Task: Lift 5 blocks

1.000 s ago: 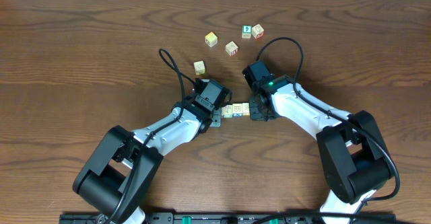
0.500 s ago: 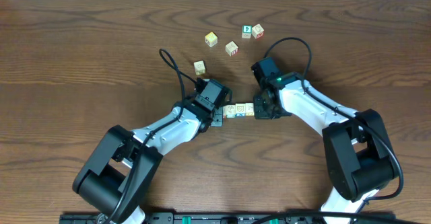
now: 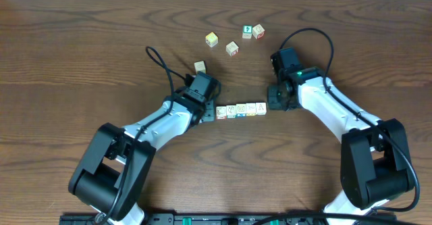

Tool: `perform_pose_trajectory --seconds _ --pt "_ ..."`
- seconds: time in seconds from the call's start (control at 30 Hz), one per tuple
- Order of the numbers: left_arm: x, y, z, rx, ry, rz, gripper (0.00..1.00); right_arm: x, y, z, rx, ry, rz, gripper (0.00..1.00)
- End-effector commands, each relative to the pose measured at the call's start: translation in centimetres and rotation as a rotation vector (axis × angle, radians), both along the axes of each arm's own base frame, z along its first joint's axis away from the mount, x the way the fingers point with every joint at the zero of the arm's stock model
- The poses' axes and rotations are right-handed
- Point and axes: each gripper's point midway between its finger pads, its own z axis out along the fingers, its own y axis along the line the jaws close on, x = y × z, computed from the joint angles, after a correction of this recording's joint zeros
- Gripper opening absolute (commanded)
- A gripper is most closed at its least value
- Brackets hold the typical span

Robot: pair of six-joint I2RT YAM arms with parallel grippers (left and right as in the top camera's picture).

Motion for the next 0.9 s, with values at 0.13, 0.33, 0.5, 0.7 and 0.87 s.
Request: perform_pose_trajectory --seconds 0.13,0.33,0.5,0.7,0.87 --pt "5.1 4.9 8.8 0.028 -0.254 0.028 0.46 5.9 -2.8 5.2 -0.078 -0.216 0.024 0.02" --pt "3.6 10.0 20.9 0.116 -0.543 0.050 0.67 8.9 -4.1 11.6 -0.086 -0.361 0.022 0.01" --pt "-1.8 13.7 29.6 0.173 -0.767 0.128 0.70 8.1 -5.0 18.8 -0.068 -0.522 0.010 0.15" --pt "-9.4 16.1 35.4 0.102 -0.964 0.170 0.79 3.0 -5.9 25.5 -0.047 -0.620 -0.005 0.13" --pt "-15.7 18.0 36.3 0.069 -1.047 0.190 0.80 -3.0 -7.6 30.2 -0.047 -0.706 -0.056 0.12"
